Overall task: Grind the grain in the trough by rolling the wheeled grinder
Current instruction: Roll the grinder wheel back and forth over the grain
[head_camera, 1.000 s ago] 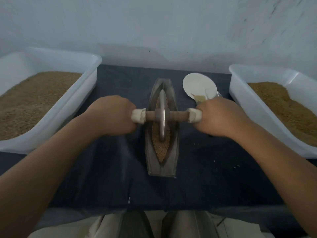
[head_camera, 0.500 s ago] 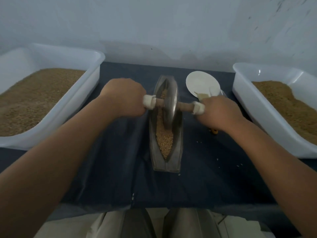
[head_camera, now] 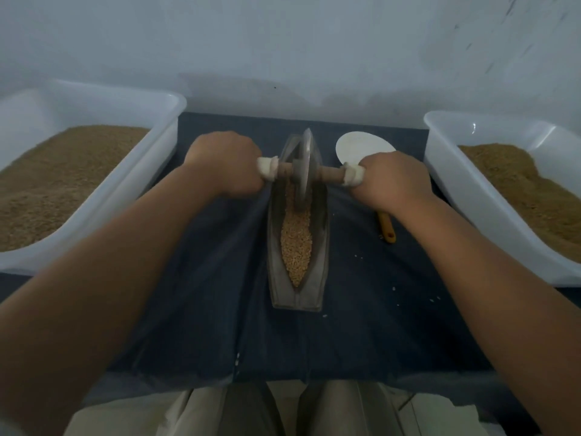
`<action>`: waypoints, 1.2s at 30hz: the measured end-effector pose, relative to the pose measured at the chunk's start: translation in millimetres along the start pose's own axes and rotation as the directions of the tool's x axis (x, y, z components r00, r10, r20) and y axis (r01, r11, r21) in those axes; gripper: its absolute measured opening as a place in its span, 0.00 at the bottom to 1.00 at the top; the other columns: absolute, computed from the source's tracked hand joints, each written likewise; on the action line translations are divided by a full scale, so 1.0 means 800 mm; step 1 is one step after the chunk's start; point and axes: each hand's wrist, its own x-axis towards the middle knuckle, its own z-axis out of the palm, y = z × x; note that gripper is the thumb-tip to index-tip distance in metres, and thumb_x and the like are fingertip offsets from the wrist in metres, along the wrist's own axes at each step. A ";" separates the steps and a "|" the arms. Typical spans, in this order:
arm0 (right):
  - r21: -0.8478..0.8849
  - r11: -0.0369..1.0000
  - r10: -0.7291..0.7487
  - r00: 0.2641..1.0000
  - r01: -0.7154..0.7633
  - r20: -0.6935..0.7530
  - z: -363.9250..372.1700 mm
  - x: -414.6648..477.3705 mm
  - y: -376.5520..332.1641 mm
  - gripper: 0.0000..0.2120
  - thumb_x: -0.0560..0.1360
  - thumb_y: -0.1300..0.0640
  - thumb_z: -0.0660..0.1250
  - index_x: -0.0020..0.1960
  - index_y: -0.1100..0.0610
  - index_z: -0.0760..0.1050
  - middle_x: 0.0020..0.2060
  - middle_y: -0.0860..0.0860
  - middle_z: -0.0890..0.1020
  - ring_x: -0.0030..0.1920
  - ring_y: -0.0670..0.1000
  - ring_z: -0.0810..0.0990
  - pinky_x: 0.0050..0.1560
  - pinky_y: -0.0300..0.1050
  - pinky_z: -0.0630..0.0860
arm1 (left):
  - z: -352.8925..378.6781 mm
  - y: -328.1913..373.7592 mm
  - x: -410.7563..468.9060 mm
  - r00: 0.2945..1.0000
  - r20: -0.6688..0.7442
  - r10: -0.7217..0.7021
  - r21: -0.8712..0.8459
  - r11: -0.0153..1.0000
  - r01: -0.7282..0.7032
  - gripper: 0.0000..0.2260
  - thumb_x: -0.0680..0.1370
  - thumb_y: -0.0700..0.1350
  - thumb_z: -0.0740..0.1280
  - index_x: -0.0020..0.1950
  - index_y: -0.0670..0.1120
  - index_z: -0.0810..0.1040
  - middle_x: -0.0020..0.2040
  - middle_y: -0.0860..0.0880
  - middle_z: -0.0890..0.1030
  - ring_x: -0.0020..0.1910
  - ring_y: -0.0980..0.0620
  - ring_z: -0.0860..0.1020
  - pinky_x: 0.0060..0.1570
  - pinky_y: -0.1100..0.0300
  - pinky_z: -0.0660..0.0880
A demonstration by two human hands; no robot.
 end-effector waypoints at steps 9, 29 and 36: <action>0.050 0.980 -0.190 0.981 0.193 -0.046 -0.025 -0.120 0.006 0.21 0.69 0.31 0.51 0.32 0.46 0.69 0.26 0.43 0.71 0.28 0.43 0.68 0.28 0.41 0.63 | 0.012 -0.008 -0.120 0.963 -0.221 0.158 0.104 0.985 -0.138 0.19 0.72 0.64 0.66 0.29 0.56 0.67 0.23 0.57 0.66 0.21 0.58 0.64 0.26 0.67 0.56; -0.042 0.986 -0.168 0.972 0.164 -0.162 -0.010 -0.100 0.005 0.23 0.74 0.29 0.55 0.33 0.46 0.69 0.26 0.43 0.71 0.27 0.47 0.69 0.30 0.41 0.62 | 0.019 0.001 -0.098 0.978 -0.187 0.088 0.086 0.994 -0.073 0.18 0.74 0.64 0.65 0.32 0.53 0.69 0.28 0.55 0.71 0.25 0.52 0.68 0.29 0.62 0.58; -0.067 0.997 -0.050 0.993 0.044 -0.106 -0.015 0.001 -0.007 0.22 0.79 0.37 0.60 0.35 0.51 0.74 0.32 0.48 0.76 0.35 0.54 0.77 0.33 0.44 0.65 | 0.010 0.004 -0.011 0.995 -0.074 -0.072 -0.049 0.996 0.068 0.18 0.74 0.64 0.62 0.36 0.51 0.76 0.36 0.51 0.78 0.35 0.47 0.77 0.38 0.54 0.74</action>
